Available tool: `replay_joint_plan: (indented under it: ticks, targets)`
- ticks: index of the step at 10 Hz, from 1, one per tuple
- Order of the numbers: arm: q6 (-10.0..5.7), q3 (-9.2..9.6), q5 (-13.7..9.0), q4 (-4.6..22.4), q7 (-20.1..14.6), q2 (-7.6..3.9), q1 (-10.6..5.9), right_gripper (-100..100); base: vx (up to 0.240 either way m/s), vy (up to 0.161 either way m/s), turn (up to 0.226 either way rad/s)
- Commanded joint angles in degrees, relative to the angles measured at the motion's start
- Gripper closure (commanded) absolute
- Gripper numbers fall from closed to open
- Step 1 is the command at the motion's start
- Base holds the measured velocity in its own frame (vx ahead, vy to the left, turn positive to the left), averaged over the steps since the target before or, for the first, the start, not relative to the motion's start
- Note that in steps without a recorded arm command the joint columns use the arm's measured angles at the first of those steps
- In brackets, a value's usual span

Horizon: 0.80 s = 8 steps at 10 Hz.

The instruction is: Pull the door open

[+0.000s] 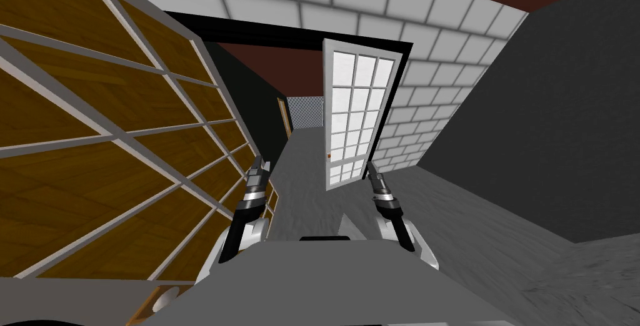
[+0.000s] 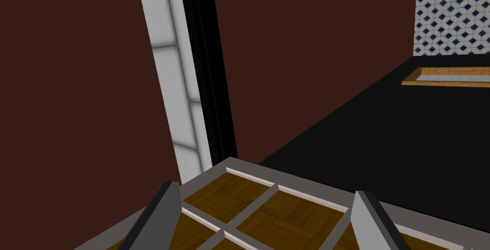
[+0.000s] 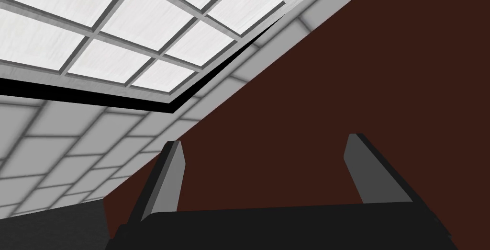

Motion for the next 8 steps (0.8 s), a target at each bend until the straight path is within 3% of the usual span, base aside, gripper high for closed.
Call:
replay_joint_plan:
  ticks: [1,7,8]
  targets:
    - [-0.48,-0.01,0.33,1.61,0.88,0.0,-0.54,-100,0.067,0.041,-0.003]
    - [-2.7,-0.79,2.87,11.27,6.73,-1.46,-3.04,-100,0.084,0.038,-0.003]
    - [-2.7,-0.79,2.87,11.27,6.73,-1.46,-3.04,-100,0.076,0.023,0.0]
